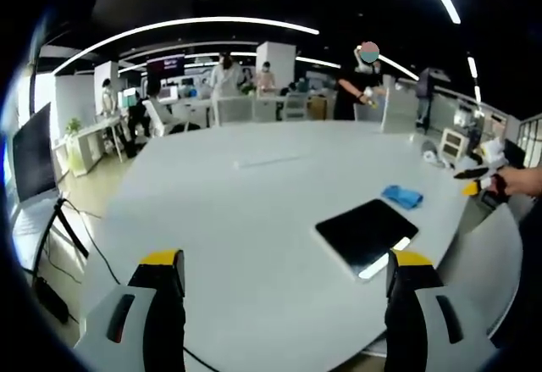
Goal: Wipe the mirror surface with the cleaning cloth until all visible marks leave the cleaned area.
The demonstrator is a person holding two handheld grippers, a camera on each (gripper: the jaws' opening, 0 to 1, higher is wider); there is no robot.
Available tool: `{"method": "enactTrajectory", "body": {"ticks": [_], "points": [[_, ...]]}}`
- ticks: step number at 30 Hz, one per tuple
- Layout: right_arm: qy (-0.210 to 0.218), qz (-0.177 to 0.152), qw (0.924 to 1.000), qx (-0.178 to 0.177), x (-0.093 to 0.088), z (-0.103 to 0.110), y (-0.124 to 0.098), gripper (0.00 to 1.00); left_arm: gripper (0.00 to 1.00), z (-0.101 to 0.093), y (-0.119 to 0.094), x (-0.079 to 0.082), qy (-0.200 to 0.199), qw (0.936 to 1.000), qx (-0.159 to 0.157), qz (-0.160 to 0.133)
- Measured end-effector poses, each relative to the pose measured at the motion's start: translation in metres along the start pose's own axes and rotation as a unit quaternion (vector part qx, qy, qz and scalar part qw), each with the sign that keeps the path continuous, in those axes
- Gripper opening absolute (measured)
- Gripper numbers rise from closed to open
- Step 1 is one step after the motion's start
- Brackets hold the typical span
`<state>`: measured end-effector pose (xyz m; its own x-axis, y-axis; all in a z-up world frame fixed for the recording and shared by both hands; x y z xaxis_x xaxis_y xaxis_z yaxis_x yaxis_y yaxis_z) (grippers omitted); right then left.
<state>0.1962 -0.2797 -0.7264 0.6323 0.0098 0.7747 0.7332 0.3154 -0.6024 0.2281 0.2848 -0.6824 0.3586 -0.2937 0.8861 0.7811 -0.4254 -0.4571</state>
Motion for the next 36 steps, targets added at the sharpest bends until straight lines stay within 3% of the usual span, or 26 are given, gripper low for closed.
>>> {"method": "enactTrajectory", "body": {"ticks": [4, 7, 15, 18, 23, 26, 29, 36], "points": [[0.002, 0.002, 1.0000, 0.000, -0.001, 0.000, -0.001, 1.00, 1.00, -0.001, 0.001, 0.001, 0.002, 1.0000, -0.002, 0.004], [0.010, 0.023, 0.9997, 0.001, -0.001, 0.001, 0.001, 1.00, 1.00, 0.000, 0.002, 0.002, 0.002, 1.0000, -0.002, 0.006], [0.005, 0.028, 0.9996, -0.005, 0.015, 0.002, 0.002, 1.00, 1.00, 0.001, 0.006, 0.000, -0.002, 0.9998, -0.009, 0.015], [0.008, 0.018, 0.9998, -0.005, 0.023, 0.005, 0.005, 1.00, 1.00, 0.003, 0.008, -0.001, 0.015, 0.9997, -0.013, 0.015], [0.014, 0.026, 0.9995, -0.005, 0.029, 0.012, 0.007, 1.00, 1.00, 0.010, 0.008, -0.003, -0.001, 0.9996, -0.011, 0.026], [0.006, 0.032, 0.9994, -0.008, 0.035, 0.017, 0.008, 1.00, 1.00, 0.011, 0.008, -0.002, 0.016, 0.9995, -0.019, 0.021], [-0.004, 0.051, 0.9987, -0.005, 0.041, 0.020, 0.015, 1.00, 1.00, 0.018, 0.011, -0.009, 0.007, 0.9996, -0.014, 0.024], [0.006, 0.112, 0.9935, -0.018, 0.057, 0.021, 0.034, 1.00, 1.00, 0.014, 0.002, -0.009, 0.000, 0.9997, -0.013, 0.023]]}}
Point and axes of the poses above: the point that each gripper's makers call its tool centre point, and the gripper's own axes: y roughly forward along the fingers, z roughly to its left, x roughly out of its top, the point moved 8 cm from there along -y, roughly backward along the fingers, and after that the axes turned 9 degrees about y, right-handed, at the moved point
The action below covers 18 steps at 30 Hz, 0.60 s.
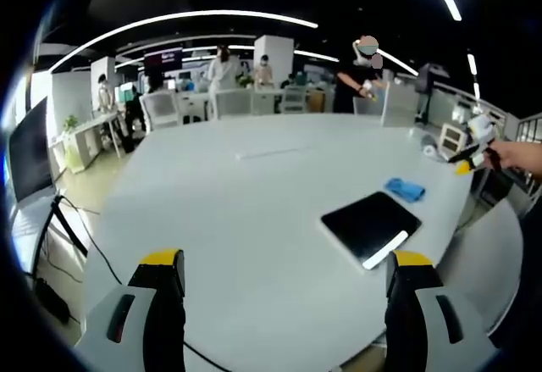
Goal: Wipe the mirror surface with the cleaning cloth until all visible marks leave the cleaned area.
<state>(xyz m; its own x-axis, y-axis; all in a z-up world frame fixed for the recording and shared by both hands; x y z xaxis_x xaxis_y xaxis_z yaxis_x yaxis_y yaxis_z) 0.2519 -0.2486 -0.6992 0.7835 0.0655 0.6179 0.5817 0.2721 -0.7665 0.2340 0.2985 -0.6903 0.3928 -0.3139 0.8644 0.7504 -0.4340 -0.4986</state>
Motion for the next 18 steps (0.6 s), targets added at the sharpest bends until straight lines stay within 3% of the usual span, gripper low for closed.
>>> {"method": "enactTrajectory", "body": {"ticks": [4, 6, 13, 18], "points": [[0.019, 0.020, 0.9996, -0.009, 0.018, 0.001, 0.009, 0.99, 1.00, 0.003, 0.001, -0.004, -0.007, 1.0000, 0.005, 0.004], [0.029, 0.017, 0.9994, -0.001, 0.031, 0.004, 0.011, 0.88, 1.00, 0.003, 0.002, -0.004, -0.007, 0.9999, 0.009, 0.001], [-0.002, 0.020, 0.9998, -0.006, 0.070, 0.017, 0.022, 0.92, 1.00, -0.004, 0.007, -0.006, 0.004, 0.9998, -0.013, 0.012], [0.000, 0.037, 0.9991, -0.019, 0.077, 0.014, 0.032, 0.92, 1.00, 0.001, 0.007, -0.003, 0.007, 0.9998, -0.016, 0.003]]}}
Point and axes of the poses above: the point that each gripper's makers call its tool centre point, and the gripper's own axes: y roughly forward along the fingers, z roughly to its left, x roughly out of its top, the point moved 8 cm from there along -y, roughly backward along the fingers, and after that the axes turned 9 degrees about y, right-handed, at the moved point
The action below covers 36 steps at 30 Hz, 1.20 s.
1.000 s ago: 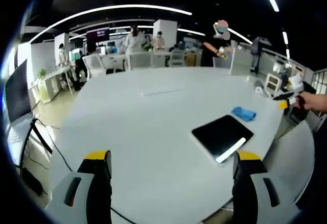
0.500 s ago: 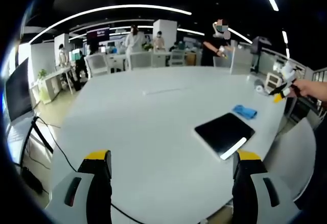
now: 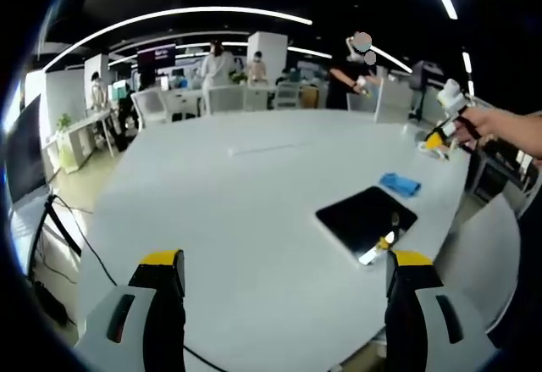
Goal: Wipe the mirror surface with the cleaning cloth until all visible marks leave the cleaned area.
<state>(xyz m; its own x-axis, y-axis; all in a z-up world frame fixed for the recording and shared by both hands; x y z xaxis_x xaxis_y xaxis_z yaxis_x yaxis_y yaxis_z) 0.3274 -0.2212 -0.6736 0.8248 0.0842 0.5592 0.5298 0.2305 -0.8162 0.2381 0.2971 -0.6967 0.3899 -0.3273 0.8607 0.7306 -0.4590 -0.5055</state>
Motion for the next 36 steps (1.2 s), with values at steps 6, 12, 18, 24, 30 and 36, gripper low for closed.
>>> {"method": "enactTrajectory", "body": {"ticks": [6, 12, 18, 24, 30, 36], "points": [[-0.010, 0.001, 0.9999, 0.001, 0.004, 0.005, 0.007, 0.90, 1.00, 0.000, 0.000, 0.004, -0.004, 1.0000, 0.000, -0.006], [-0.003, 0.007, 1.0000, -0.001, -0.001, -0.001, 0.032, 0.74, 1.00, 0.000, 0.004, -0.003, -0.004, 1.0000, -0.002, 0.003], [0.019, 0.021, 0.9995, 0.009, -0.009, -0.002, 0.058, 0.46, 0.99, 0.001, 0.005, -0.008, -0.006, 0.9999, -0.002, 0.014], [0.021, 0.037, 0.9991, 0.006, -0.019, -0.005, 0.085, 0.39, 0.99, 0.002, 0.004, -0.014, -0.009, 0.9997, 0.000, 0.023], [0.031, 0.054, 0.9980, -0.006, -0.029, -0.008, 0.106, 0.33, 0.99, 0.001, 0.002, -0.019, -0.009, 0.9994, -0.002, 0.033], [0.034, 0.063, 0.9974, -0.005, -0.038, -0.006, 0.125, 0.23, 0.99, 0.006, 0.000, -0.022, -0.008, 0.9992, 0.000, 0.038]]}}
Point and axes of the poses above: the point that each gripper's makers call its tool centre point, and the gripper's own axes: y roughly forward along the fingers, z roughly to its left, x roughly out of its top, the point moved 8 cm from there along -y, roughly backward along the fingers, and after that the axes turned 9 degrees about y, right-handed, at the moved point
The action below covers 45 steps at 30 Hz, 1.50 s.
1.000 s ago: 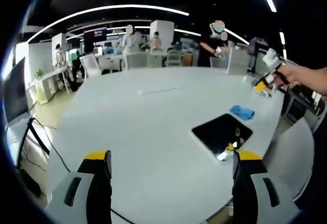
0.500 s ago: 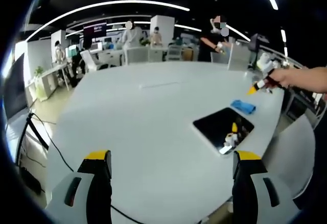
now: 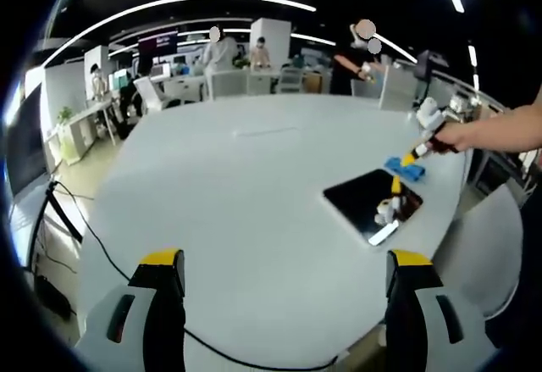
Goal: Wipe the mirror surface with the cleaning cloth until all visible marks leave the cleaned area.
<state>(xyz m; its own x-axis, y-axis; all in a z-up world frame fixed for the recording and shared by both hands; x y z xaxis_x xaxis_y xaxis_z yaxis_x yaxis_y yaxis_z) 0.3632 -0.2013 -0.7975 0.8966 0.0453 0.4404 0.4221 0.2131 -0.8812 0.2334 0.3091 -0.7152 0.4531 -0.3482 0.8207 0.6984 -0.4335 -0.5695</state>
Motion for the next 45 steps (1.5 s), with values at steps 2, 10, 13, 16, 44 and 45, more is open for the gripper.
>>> {"method": "enactTrajectory", "body": {"ticks": [2, 10, 13, 16, 44, 45], "points": [[-0.004, 0.010, 0.9999, -0.011, -0.003, -0.001, 0.004, 0.20, 0.99, 0.000, 0.000, 0.000, 0.000, 1.0000, -0.001, 0.001], [0.008, 0.009, 0.9996, -0.024, 0.000, -0.010, 0.004, 0.05, 0.99, 0.001, 0.001, 0.000, 0.002, 1.0000, -0.003, 0.004], [0.007, 0.013, 0.9995, -0.027, 0.000, -0.010, 0.005, 0.04, 0.99, 0.001, 0.003, -0.001, 0.003, 1.0000, -0.005, 0.006], [-0.034, 0.016, 0.9983, -0.045, 0.000, -0.007, 0.005, 0.02, 0.99, 0.001, 0.004, 0.001, 0.002, 1.0000, -0.006, 0.005], [0.122, -0.002, 0.9921, -0.029, 0.020, -0.013, -0.026, 0.00, 0.99, -0.007, 0.008, -0.003, 0.003, 0.9998, -0.017, -0.006], [0.123, -0.003, 0.9920, -0.028, 0.020, -0.012, -0.026, 0.00, 0.99, -0.007, 0.009, -0.003, 0.003, 0.9998, -0.017, -0.007]]}}
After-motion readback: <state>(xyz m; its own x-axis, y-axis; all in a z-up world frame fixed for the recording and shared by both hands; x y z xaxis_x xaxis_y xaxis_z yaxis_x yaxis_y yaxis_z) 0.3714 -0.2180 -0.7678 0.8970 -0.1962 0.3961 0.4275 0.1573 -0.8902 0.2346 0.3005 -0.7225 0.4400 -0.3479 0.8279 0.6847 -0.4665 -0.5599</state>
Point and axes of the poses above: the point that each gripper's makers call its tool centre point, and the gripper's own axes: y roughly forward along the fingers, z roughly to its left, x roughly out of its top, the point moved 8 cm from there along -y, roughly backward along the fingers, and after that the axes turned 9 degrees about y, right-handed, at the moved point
